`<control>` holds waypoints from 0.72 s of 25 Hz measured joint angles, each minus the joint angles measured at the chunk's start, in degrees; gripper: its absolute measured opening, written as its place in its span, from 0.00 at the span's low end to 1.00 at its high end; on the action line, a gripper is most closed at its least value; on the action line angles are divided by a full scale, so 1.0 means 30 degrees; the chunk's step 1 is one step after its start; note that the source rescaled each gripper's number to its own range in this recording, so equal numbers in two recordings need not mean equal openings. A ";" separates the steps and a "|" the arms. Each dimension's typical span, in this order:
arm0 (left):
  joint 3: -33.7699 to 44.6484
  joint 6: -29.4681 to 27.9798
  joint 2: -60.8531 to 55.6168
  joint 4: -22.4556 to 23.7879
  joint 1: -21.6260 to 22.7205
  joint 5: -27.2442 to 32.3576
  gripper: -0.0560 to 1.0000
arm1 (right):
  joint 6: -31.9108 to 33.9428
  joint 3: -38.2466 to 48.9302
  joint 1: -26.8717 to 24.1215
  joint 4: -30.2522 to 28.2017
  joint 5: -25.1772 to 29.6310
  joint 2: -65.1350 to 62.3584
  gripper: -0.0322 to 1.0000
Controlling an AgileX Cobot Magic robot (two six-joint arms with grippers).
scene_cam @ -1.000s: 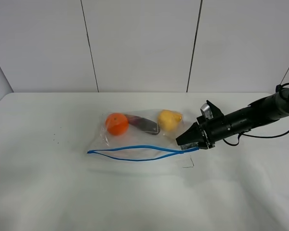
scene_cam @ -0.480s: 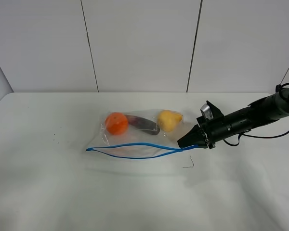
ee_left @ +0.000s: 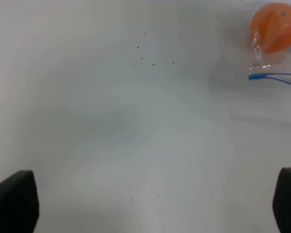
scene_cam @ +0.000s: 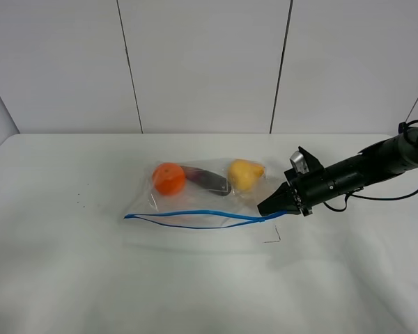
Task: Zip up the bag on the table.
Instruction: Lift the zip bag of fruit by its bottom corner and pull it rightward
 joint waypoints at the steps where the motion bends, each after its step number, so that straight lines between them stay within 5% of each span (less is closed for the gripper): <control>1: 0.0000 0.0000 0.0000 0.0000 0.0000 0.0000 1.00 | 0.0000 0.0000 0.0000 -0.0040 -0.0040 0.0000 0.03; 18: 0.0000 0.0000 0.0000 0.0000 0.0000 0.0000 1.00 | 0.1047 0.0000 0.0000 -0.0221 0.0120 -0.0055 0.03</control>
